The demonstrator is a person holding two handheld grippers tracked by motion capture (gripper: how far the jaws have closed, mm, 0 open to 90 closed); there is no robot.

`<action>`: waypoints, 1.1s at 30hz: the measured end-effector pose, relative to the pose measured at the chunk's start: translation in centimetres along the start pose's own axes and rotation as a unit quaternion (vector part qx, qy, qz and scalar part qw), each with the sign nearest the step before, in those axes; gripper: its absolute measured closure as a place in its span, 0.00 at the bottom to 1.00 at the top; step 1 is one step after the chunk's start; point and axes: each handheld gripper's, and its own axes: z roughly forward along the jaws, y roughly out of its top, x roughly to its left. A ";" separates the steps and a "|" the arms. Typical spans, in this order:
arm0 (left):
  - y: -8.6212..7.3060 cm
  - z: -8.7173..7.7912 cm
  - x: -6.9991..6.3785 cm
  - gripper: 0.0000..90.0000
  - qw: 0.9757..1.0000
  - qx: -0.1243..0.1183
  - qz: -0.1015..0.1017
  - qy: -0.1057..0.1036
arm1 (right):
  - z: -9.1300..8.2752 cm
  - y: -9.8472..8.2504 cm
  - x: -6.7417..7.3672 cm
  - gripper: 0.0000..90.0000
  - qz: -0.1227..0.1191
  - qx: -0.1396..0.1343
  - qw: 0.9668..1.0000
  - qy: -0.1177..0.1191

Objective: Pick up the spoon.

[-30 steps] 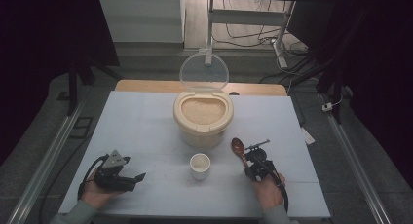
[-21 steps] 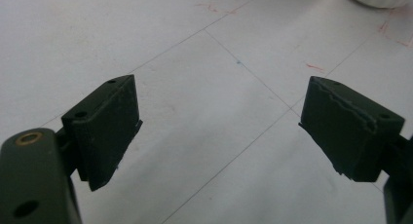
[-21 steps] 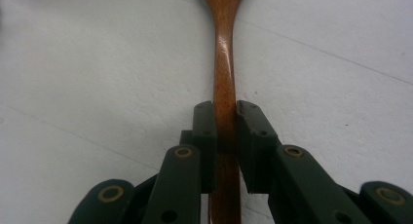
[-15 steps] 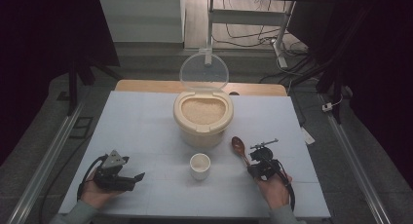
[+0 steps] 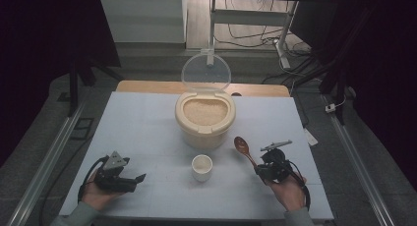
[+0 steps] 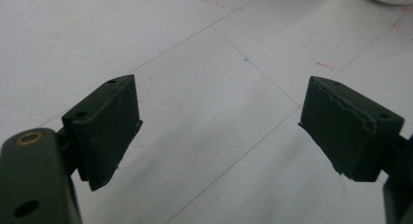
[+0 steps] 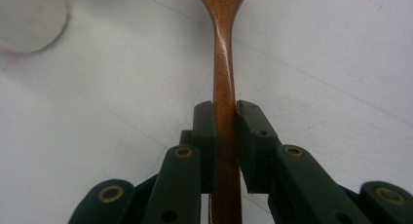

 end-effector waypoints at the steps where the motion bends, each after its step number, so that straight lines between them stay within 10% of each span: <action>1: 0.0 0.0 0.0 0.16 1.000 0.000 0.000 0.001 | -0.6 -0.1 -0.2 0.88 -0.011 -0.006 1.000 0.009; 14: 0.0 0.2 0.0 0.16 1.000 0.003 -0.003 0.009 | -3.2 -0.5 0.3 0.88 -0.095 -0.034 0.993 0.059; 33: 0.0 0.2 -0.1 0.16 1.000 0.001 -0.003 0.005 | -3.9 0.8 2.5 0.88 -0.179 -0.059 0.975 0.118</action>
